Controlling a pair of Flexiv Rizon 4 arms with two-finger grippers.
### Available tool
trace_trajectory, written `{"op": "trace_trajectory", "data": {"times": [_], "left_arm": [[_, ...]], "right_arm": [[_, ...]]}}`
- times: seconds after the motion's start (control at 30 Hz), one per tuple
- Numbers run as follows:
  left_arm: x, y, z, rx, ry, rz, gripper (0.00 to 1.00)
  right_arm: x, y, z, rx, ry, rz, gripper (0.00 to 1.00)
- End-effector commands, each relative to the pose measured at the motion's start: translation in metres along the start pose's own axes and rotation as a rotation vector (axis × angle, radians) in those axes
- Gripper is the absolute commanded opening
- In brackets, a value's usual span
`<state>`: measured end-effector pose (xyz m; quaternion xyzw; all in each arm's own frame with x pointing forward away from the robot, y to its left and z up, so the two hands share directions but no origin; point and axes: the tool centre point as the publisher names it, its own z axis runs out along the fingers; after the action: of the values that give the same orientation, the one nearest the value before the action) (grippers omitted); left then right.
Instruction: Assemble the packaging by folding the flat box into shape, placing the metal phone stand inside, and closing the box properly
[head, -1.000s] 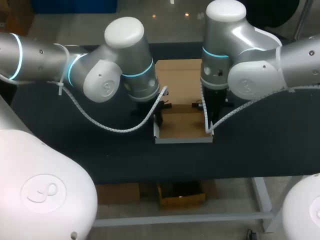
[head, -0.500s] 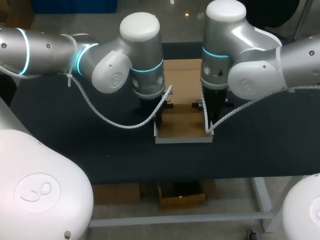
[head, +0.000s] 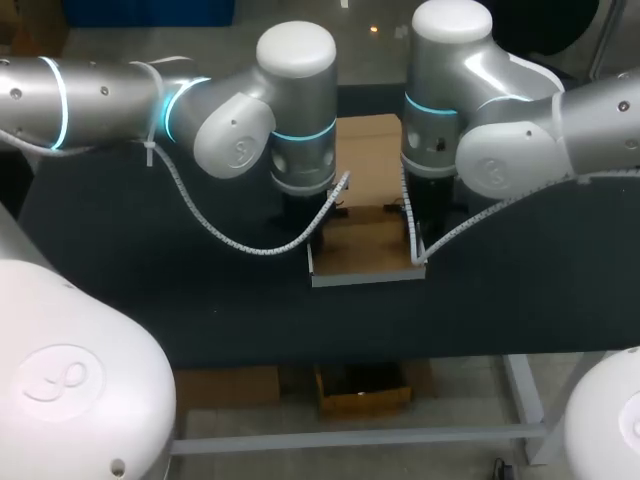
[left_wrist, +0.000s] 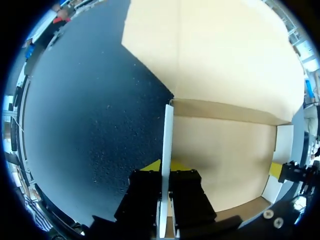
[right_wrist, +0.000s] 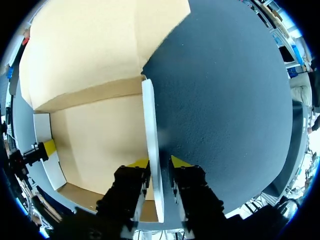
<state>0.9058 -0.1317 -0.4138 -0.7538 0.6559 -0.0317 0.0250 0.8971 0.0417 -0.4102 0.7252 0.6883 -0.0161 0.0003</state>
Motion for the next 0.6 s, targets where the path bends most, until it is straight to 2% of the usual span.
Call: {"op": "trace_trajectory", "data": {"times": [0.03,0.1,0.13,0.2,0.6], "left_arm": [[-0.002,0.001,0.005,0.011,-0.015,0.001,0.00],[-0.003,0.002,0.004,0.016,-0.015,0.003,0.00],[-0.003,0.002,0.004,0.022,-0.015,0.005,0.00],[-0.004,0.004,0.002,0.029,-0.016,0.008,0.00],[-0.008,0.007,-0.006,0.064,0.004,0.064,0.00]], "right_arm": [[-0.007,-0.007,-0.019,-0.036,0.009,0.003,0.50],[-0.009,-0.008,-0.025,-0.053,0.014,0.001,0.65],[-0.011,-0.010,-0.030,-0.069,0.022,-0.005,0.85],[-0.013,-0.012,-0.035,-0.090,0.035,-0.015,1.00],[-0.035,-0.026,-0.068,-0.205,0.155,-0.107,1.00]]}}
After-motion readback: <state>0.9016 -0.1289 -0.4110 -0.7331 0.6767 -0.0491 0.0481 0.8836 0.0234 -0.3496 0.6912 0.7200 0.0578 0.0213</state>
